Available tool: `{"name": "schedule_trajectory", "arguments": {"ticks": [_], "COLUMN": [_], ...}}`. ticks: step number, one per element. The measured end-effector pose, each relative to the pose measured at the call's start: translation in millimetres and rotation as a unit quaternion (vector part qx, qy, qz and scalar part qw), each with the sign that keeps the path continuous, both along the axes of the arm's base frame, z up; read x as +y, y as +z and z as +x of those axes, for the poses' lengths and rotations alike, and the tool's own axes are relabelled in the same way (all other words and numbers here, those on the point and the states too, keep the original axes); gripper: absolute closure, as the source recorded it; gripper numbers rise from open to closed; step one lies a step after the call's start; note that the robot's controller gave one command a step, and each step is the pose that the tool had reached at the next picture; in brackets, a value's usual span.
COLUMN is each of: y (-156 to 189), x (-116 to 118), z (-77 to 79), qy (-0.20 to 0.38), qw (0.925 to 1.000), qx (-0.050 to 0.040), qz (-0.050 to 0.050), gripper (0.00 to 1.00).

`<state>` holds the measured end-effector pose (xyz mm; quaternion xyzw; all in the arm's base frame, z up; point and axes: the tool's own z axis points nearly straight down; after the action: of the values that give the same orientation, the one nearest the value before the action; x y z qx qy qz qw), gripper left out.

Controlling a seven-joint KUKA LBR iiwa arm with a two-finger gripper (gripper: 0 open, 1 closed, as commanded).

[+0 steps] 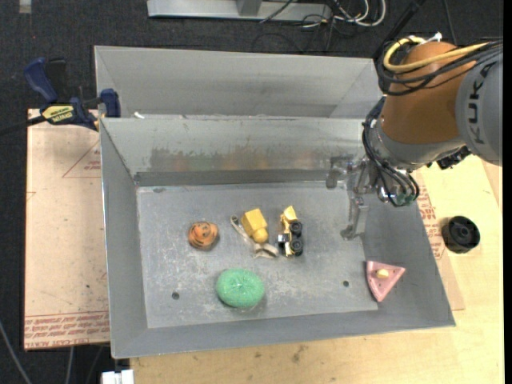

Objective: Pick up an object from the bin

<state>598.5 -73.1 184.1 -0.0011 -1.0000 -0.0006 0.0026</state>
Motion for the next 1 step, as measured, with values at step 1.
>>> {"name": "schedule_trajectory", "arguments": {"ticks": [1], "y": [5.0], "x": [0.3], "z": [1.2], "qy": [0.001], "qw": [1.0], "qx": [-0.0037], "qz": [0.0], "gripper": [0.0]}}
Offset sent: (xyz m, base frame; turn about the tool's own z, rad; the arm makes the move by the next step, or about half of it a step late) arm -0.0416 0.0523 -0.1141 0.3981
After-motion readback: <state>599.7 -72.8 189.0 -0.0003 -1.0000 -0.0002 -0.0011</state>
